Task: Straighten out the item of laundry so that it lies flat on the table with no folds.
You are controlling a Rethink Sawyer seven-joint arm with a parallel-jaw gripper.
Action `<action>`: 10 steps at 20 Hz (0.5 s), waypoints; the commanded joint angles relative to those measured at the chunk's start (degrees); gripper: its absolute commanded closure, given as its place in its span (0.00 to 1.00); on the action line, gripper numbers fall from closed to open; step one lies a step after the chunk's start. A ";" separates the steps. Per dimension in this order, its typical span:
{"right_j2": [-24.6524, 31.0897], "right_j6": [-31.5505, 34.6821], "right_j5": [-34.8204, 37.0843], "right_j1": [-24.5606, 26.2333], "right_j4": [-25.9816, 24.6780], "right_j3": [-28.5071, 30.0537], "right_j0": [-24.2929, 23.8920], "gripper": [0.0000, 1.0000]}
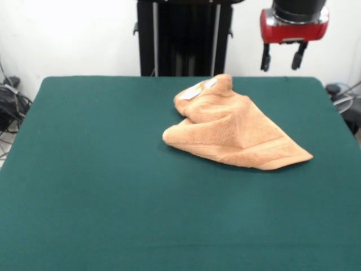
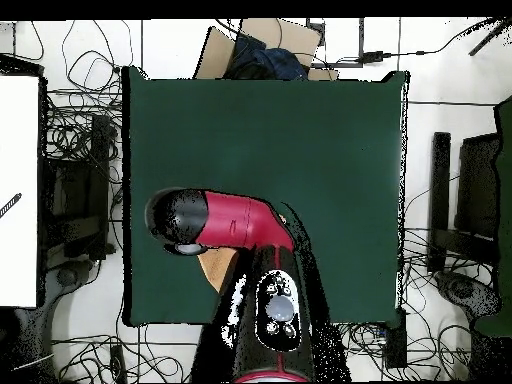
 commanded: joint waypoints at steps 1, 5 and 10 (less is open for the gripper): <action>-0.84 9.44 1.39 1.54 -2.54 -2.94 0.34 0.00; -0.48 9.08 -1.22 3.61 -2.61 -3.19 -0.42 0.00; -0.79 8.48 -3.11 6.03 -3.59 -3.83 -0.31 0.00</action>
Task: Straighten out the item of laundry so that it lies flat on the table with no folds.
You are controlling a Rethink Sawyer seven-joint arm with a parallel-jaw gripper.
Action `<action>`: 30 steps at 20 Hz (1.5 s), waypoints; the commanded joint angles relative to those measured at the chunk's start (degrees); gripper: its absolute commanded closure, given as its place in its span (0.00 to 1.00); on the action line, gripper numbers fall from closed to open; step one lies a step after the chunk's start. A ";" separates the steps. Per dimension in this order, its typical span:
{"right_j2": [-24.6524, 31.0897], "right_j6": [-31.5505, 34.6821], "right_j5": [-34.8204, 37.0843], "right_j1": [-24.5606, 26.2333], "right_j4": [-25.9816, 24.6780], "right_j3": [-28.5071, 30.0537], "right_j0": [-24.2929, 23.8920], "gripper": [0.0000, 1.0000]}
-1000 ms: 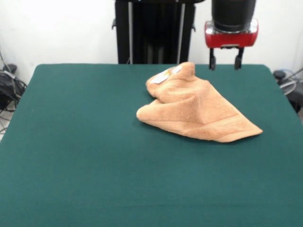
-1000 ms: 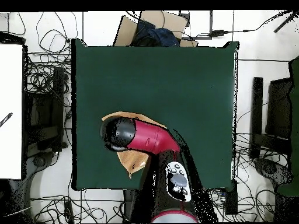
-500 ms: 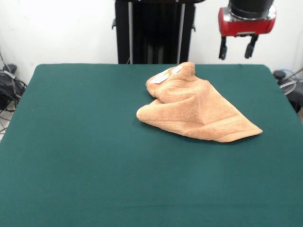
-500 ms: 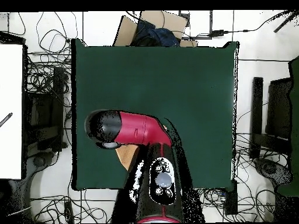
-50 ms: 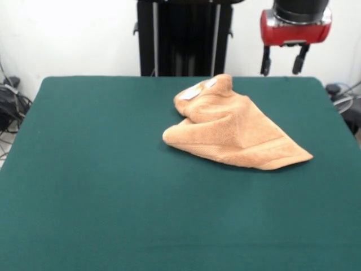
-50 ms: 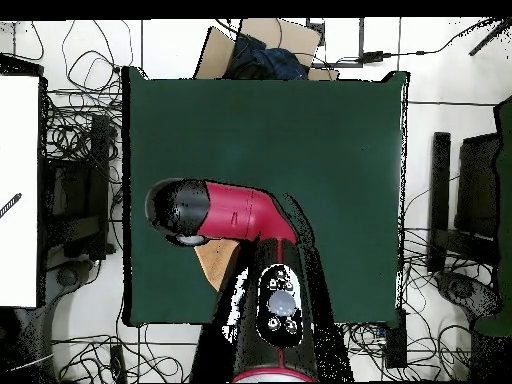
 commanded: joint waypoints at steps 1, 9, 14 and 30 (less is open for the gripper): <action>-0.05 8.26 -3.11 4.94 -3.47 -0.98 -0.28 0.00; -2.08 8.55 -3.71 7.77 -5.74 -3.05 1.55 0.00; -2.48 9.61 -4.45 8.09 -6.52 -2.43 2.21 0.00; -5.03 12.22 -4.42 12.54 -6.16 -4.33 6.22 0.00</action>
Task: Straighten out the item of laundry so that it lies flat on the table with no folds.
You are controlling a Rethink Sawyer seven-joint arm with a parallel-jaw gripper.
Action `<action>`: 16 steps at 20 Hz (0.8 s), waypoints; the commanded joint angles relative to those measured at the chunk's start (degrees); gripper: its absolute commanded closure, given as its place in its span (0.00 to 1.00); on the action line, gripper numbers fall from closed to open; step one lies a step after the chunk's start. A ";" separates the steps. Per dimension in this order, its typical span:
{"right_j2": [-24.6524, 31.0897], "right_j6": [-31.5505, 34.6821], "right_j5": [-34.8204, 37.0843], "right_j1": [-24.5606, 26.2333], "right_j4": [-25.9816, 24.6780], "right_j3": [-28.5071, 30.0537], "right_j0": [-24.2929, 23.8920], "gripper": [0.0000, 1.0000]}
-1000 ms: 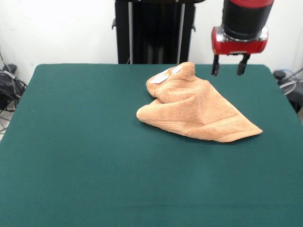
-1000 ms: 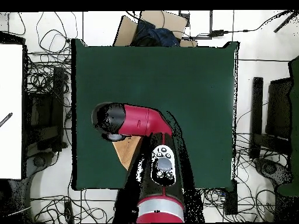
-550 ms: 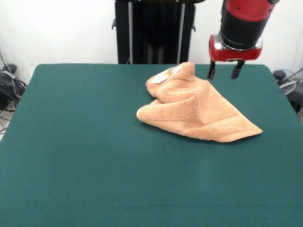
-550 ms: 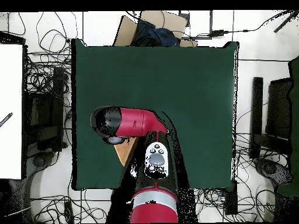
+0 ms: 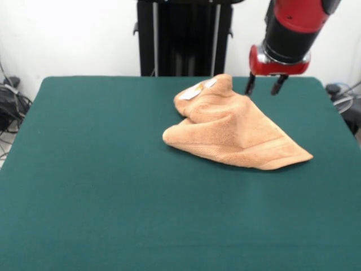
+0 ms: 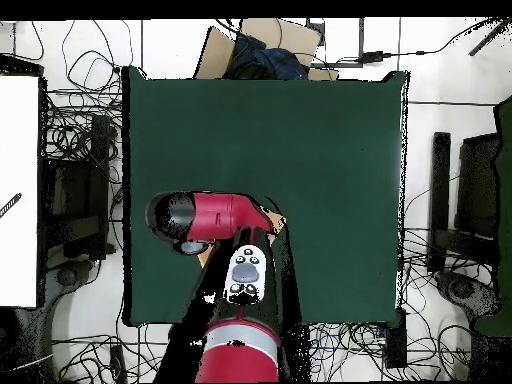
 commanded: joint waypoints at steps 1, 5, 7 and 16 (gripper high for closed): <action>0.04 11.82 -4.56 3.64 -0.66 -1.66 -0.08 0.00; 2.17 10.53 -8.26 6.10 0.50 -1.26 -2.09 0.00; 2.43 9.93 -8.16 6.01 0.62 -1.40 -2.53 0.00; 2.51 10.27 -9.01 7.03 1.05 -1.44 -2.60 0.00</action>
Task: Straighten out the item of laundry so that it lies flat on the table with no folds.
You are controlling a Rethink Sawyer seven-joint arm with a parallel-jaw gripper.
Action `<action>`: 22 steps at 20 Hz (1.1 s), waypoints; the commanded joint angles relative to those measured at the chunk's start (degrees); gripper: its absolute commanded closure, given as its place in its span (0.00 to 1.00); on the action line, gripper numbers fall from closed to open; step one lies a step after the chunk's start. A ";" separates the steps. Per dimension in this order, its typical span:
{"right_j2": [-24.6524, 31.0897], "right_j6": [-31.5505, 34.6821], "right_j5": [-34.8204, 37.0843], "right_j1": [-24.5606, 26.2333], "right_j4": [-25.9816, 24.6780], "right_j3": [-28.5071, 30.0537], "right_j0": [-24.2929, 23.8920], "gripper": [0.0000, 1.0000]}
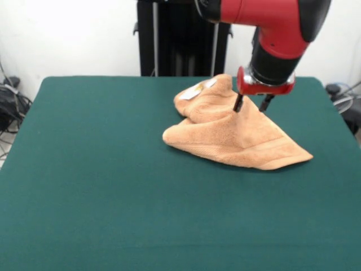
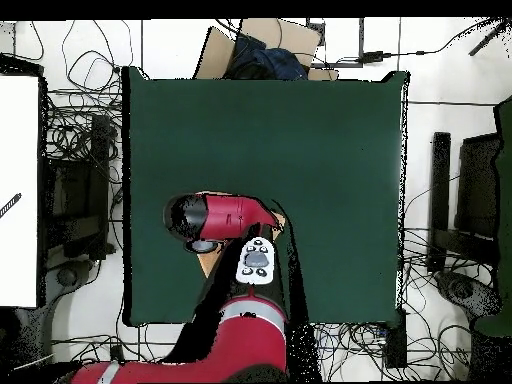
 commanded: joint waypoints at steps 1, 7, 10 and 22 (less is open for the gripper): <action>2.26 10.65 -4.59 1.92 0.94 -0.54 -0.68 0.00; -2.84 13.85 -5.99 1.65 -1.44 -2.14 4.30 0.00; -6.35 13.59 -3.87 1.02 -3.06 -3.74 7.13 0.00; -7.33 13.13 -2.05 -0.42 0.70 -2.67 8.83 0.00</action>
